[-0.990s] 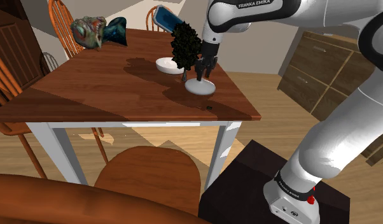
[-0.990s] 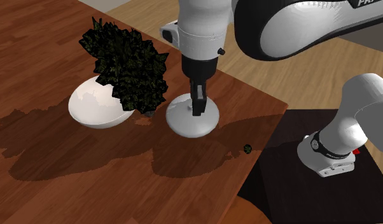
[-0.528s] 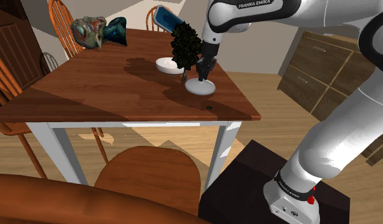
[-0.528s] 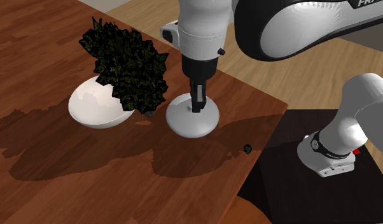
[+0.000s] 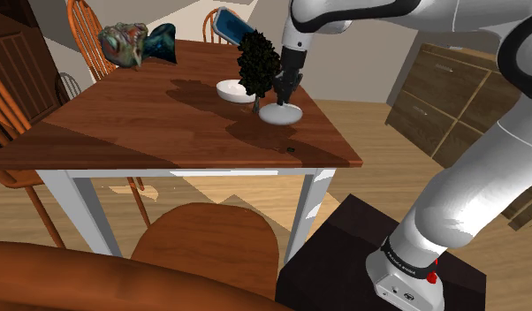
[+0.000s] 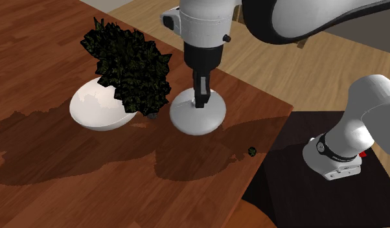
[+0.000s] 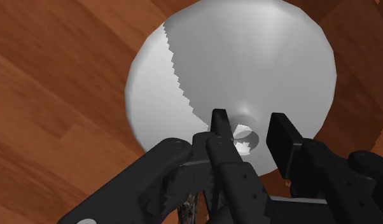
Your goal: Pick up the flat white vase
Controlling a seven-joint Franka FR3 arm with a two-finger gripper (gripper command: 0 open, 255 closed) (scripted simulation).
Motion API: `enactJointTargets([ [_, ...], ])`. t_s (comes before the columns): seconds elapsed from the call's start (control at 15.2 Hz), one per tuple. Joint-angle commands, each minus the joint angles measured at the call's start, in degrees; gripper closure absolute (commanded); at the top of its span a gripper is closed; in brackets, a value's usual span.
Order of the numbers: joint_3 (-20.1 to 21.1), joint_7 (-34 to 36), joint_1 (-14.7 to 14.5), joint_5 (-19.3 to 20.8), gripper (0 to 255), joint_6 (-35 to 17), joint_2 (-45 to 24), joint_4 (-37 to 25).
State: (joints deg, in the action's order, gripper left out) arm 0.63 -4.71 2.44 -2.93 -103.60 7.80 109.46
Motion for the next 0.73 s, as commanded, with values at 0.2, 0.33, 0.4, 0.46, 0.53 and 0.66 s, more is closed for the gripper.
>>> enactJointTargets([
  [0.2,0.0,0.2,0.0,0.0,255,3.7,-0.1,-3.7],
  [0.33,0.0,0.3,0.0,0.1,255,5.2,-0.2,-5.5],
  [0.4,0.0,0.3,0.0,0.1,255,6.0,-0.3,-6.3],
  [0.46,0.0,0.4,0.0,0.1,255,6.8,-0.4,-7.2],
  [0.53,0.0,0.4,0.0,0.1,255,7.6,-0.6,-8.2],
  [0.66,0.0,0.4,0.0,0.1,255,7.7,-0.6,-8.3],
])
